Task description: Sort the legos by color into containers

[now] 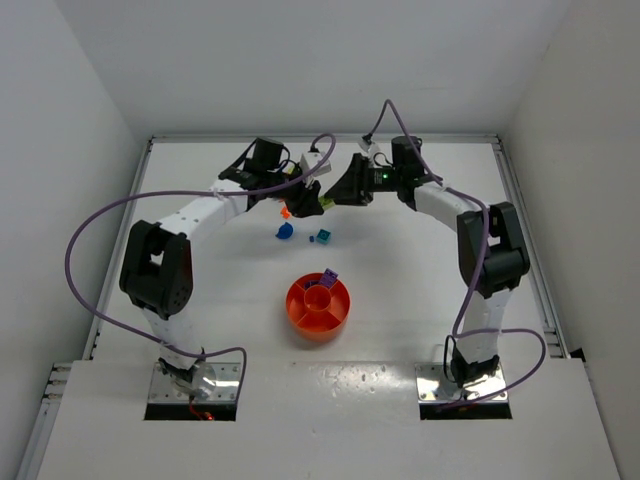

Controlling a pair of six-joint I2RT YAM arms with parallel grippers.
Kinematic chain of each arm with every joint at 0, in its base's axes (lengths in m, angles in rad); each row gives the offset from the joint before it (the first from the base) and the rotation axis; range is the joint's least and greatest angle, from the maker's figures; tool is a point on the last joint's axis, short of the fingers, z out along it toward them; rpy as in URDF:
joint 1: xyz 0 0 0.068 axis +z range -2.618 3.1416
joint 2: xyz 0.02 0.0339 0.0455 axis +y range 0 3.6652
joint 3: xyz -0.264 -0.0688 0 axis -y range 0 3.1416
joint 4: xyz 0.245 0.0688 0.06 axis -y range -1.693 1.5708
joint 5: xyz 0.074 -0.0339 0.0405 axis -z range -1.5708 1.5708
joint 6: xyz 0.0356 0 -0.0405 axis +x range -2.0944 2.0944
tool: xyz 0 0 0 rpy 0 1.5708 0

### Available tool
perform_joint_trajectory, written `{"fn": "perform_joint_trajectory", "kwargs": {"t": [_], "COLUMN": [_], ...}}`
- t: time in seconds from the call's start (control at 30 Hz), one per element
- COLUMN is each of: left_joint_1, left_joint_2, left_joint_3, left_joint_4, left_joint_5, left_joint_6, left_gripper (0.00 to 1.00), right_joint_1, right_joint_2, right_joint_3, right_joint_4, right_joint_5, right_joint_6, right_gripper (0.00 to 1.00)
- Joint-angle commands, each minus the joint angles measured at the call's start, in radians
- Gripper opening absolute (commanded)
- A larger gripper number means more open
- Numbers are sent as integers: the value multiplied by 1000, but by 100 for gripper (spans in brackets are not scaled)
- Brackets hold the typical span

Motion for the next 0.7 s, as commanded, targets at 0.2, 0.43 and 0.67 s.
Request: {"fn": "perform_joint_trajectory", "kwargs": {"t": [0.2, 0.43, 0.67], "left_joint_1": [-11, -20, -20], "left_joint_2": [-62, -82, -141], "left_joint_3": [-20, -62, -126], "left_joint_4": [64, 73, 111], "left_joint_5": [12, -17, -60], "left_joint_6": [1, -19, -73], "left_gripper": [26, 53, 94], "right_joint_1": [32, 32, 11], "right_joint_2": [9, -48, -232], "right_joint_3": [52, 42, -8], "right_joint_4": [87, 12, -362], "right_joint_5": [-57, -48, 61], "right_joint_6": [10, -91, -532], "right_gripper": [33, 5, 0]}}
